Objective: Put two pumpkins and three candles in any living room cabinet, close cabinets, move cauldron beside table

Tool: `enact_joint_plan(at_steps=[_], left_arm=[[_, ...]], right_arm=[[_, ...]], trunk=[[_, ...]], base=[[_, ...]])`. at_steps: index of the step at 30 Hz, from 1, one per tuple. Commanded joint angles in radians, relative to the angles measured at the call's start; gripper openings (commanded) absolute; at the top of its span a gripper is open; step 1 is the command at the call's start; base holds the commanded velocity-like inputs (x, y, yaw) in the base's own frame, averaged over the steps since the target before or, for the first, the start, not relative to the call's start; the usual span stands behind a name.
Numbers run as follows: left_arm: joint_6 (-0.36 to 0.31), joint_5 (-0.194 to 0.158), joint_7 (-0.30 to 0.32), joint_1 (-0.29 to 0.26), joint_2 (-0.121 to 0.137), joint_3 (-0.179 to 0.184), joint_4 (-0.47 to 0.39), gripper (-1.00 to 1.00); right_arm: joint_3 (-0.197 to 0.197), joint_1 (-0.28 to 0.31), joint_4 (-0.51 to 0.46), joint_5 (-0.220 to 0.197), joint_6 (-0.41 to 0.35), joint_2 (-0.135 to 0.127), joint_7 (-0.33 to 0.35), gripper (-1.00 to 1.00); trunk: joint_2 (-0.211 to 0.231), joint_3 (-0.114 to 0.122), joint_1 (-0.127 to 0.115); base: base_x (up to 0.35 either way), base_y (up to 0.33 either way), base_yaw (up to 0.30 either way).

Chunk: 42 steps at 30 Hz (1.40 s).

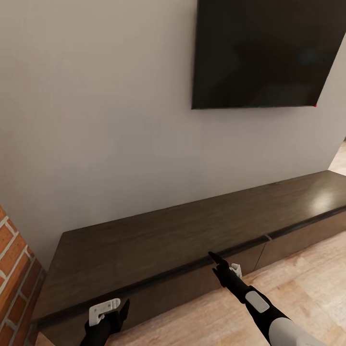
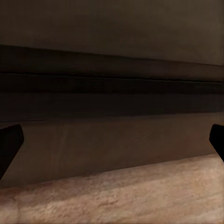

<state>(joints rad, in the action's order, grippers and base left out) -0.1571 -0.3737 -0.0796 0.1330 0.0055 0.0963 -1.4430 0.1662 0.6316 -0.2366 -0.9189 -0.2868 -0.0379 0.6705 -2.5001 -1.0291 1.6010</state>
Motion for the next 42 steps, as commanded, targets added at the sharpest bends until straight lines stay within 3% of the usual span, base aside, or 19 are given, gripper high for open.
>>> enact_joint_plan(at_steps=[1,13,17,27,31,42], left_arm=[[-0.004,-0.010,-0.007,0.000,0.001,0.002,-0.002,1.00],[-0.004,-0.012,-0.006,0.000,0.001,0.002,-0.003,1.00],[-0.004,-0.013,-0.006,0.000,0.001,0.002,-0.003,1.00],[-0.004,-0.014,-0.006,0.000,0.001,0.002,-0.004,1.00],[-0.004,-0.014,-0.006,0.000,0.001,0.002,-0.004,1.00],[-0.004,-0.013,-0.006,0.000,0.001,0.002,-0.004,1.00]], right_arm=[[0.003,0.000,0.000,-0.008,-0.009,0.000,0.002,1.00],[0.003,0.000,0.000,-0.008,-0.009,0.000,0.000,1.00],[0.003,0.000,0.000,-0.007,-0.009,0.000,0.000,1.00],[0.003,0.000,0.000,-0.006,-0.009,0.000,0.000,1.00],[0.003,0.000,0.000,-0.006,-0.009,0.000,0.000,1.00],[0.001,0.000,0.000,-0.004,-0.009,0.000,-0.001,1.00]], trunk=[[0.000,-0.001,0.000],[0.000,-0.001,0.000],[-0.001,-0.016,0.002],[-0.001,-0.016,0.002],[-0.002,-0.032,0.003],[-0.002,-0.032,0.003]], base=[[0.000,0.000,0.000],[0.000,0.000,0.000],[0.000,0.000,0.000],[0.000,0.000,0.000],[0.000,0.000,0.000],[0.000,0.000,0.000]])
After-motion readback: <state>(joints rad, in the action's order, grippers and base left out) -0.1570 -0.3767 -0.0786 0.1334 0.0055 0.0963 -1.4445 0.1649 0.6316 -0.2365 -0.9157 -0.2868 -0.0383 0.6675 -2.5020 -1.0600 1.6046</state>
